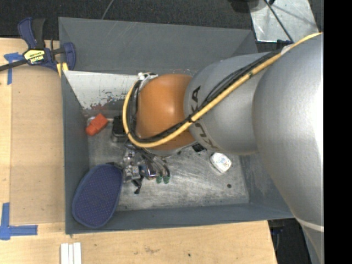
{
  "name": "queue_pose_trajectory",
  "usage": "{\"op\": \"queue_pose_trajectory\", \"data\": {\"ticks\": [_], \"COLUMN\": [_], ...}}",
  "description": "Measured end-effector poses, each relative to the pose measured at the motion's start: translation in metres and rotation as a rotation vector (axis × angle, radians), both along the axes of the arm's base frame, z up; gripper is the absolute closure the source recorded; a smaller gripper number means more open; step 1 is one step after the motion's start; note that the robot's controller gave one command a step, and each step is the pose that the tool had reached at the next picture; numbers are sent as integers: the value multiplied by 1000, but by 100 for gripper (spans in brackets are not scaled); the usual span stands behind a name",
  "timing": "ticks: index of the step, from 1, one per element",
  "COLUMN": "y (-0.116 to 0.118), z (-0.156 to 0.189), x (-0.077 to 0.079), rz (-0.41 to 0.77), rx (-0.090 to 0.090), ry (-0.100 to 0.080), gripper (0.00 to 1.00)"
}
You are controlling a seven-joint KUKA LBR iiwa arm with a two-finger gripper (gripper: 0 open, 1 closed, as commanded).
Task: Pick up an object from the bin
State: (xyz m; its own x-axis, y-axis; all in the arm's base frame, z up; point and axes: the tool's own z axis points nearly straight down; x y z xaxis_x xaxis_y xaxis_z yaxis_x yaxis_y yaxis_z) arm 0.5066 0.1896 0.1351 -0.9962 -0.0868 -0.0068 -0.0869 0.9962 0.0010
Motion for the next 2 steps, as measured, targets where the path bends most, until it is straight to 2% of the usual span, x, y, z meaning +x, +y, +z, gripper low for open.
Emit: {"op": "queue_pose_trajectory", "data": {"ticks": [1,2], "y": [0,0], "z": [43,45], "x": [2,3], "rz": [-1,-2], "rx": [1,0], "ry": [-1,2], "gripper": [100,100]}}
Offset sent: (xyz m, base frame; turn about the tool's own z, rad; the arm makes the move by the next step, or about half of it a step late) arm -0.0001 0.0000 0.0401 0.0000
